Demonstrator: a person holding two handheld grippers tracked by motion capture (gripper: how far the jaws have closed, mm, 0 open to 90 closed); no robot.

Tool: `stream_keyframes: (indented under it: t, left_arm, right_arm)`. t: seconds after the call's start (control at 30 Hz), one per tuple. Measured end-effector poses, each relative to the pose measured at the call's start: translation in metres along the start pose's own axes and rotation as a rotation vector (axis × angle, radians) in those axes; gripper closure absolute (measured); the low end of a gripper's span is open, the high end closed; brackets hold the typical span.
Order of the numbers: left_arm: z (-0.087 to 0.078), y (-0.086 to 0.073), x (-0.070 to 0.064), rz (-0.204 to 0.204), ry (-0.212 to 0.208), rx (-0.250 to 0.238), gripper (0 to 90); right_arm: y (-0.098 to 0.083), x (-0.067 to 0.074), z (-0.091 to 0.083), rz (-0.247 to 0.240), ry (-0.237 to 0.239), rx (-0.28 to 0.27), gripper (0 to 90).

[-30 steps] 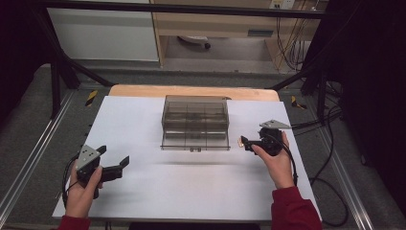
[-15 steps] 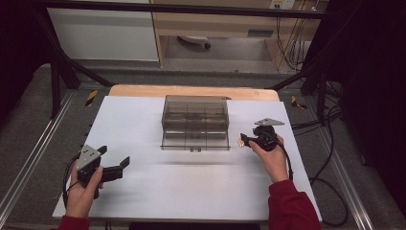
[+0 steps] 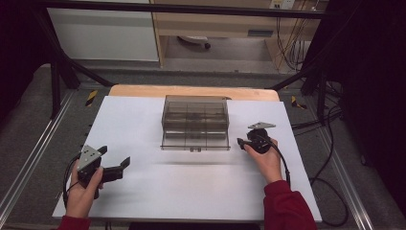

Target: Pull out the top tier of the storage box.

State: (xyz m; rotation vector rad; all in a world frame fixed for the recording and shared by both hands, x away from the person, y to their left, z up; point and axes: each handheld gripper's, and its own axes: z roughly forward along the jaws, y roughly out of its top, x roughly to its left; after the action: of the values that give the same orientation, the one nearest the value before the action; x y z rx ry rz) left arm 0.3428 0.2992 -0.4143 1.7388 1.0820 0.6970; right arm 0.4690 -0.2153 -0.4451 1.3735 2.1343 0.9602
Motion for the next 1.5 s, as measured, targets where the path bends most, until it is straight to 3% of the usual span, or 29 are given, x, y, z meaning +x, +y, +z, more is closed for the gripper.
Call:
stream_keyframes:
  t: [0.33,0.53,0.63,0.83,1.37,1.5]
  left_arm:
    - [-0.001,0.0,0.0,-0.002,-0.005,-0.005,4.4]
    - [-0.001,0.0,0.001,-0.001,-0.004,-0.004,4.4]
    - [-0.001,0.0,0.001,-0.001,-0.004,-0.004,4.4]
    - [0.0,0.0,0.0,0.001,-0.004,-0.003,4.4]
    - [0.0,0.0,0.0,-0.001,-0.007,0.002,4.4]
    - [0.001,0.0,0.0,0.0,-0.008,0.004,4.4]
  right_arm:
    - [-0.003,0.001,0.007,-0.02,0.0,0.037,54.5]
    - [-0.003,0.004,0.006,-0.037,-0.001,0.036,63.2]
    - [-0.002,0.005,0.002,-0.036,-0.004,0.008,71.4]
    - [0.0,0.008,-0.003,-0.049,0.01,-0.021,77.7]
    - [0.001,0.014,-0.003,-0.061,0.045,-0.053,81.7]
    - [0.0,0.011,-0.002,-0.057,0.025,-0.039,81.4]
